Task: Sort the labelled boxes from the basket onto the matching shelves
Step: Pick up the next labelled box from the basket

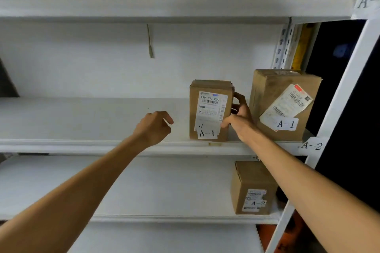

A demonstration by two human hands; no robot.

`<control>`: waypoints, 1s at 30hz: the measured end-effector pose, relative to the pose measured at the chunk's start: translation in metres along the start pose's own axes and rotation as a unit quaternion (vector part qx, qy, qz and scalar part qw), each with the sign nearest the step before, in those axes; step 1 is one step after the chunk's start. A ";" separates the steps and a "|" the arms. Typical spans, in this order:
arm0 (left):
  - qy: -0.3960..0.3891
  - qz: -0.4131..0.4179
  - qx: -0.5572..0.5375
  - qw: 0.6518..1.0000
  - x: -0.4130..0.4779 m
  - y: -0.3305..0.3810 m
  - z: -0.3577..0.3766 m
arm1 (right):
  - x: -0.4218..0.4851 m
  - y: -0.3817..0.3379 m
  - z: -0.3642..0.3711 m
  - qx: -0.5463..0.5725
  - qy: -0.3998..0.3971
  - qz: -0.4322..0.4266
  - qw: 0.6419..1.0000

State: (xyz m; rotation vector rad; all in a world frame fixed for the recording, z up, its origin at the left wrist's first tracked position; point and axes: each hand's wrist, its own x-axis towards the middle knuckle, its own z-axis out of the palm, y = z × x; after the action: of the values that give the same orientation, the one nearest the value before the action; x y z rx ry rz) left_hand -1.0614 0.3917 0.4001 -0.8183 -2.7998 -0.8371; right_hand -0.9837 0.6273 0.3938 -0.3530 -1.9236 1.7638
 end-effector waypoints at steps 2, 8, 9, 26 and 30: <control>-0.006 -0.004 0.015 1.000 0.003 -0.004 0.000 | 0.005 0.001 -0.001 0.005 0.023 0.019 1.000; -0.031 0.030 0.077 0.996 0.006 -0.004 -0.010 | 0.004 -0.007 0.004 -0.045 0.099 0.046 0.993; -0.036 0.030 0.086 0.995 0.005 -0.002 -0.010 | 0.002 -0.007 0.005 -0.058 0.106 0.045 0.992; -0.041 0.070 0.110 0.991 -0.007 0.016 -0.010 | -0.015 -0.055 0.015 -0.535 0.100 -0.266 0.795; -0.049 0.071 0.112 0.990 -0.010 0.014 -0.011 | -0.015 -0.057 0.020 -0.587 0.027 -0.267 0.764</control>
State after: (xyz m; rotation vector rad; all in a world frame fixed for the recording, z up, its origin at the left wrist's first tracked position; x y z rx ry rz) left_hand -1.0459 0.3908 0.4133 -1.0285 -2.8081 -0.4636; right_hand -0.9733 0.5954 0.4463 -0.1987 -2.5080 0.0269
